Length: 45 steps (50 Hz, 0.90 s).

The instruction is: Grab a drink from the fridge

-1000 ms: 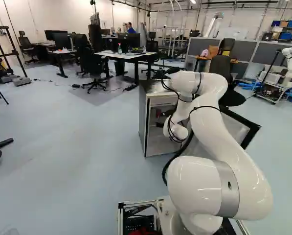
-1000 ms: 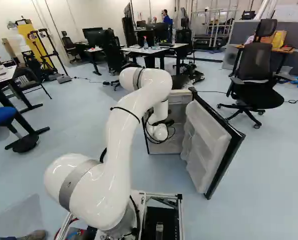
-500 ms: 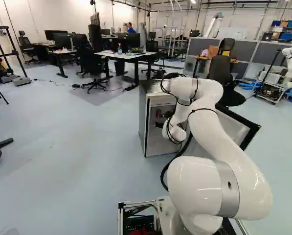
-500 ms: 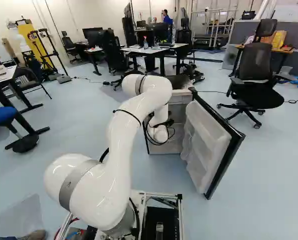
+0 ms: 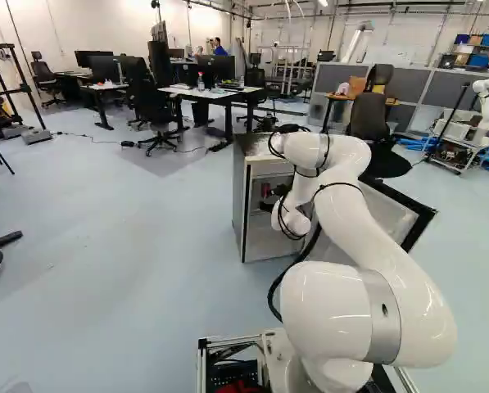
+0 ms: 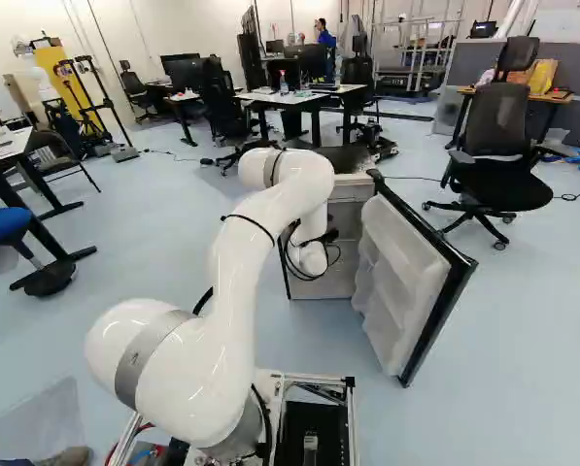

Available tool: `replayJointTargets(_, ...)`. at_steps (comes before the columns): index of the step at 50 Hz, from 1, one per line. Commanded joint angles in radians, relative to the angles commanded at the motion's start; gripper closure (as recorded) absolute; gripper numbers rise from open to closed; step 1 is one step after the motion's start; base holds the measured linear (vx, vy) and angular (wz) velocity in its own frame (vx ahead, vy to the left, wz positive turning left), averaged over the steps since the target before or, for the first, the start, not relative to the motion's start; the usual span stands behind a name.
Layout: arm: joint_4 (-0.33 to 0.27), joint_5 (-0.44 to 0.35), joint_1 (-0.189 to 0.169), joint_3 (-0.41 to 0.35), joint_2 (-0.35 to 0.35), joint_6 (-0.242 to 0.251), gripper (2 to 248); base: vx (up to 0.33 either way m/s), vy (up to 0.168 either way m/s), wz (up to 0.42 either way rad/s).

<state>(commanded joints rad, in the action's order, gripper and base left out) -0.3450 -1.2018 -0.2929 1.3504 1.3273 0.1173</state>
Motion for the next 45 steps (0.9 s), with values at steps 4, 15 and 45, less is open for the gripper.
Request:
replayJointTargets(4,0.000,0.000,0.000,0.000,0.000,0.000,3,0.000,0.000,0.000)
replayJointTargets(15,0.000,0.000,0.000,0.000,0.000,0.000,30,0.000,0.000,0.000)
replayJointTargets(45,0.000,0.000,0.000,0.000,0.000,0.000,65,0.000,0.000,0.000)
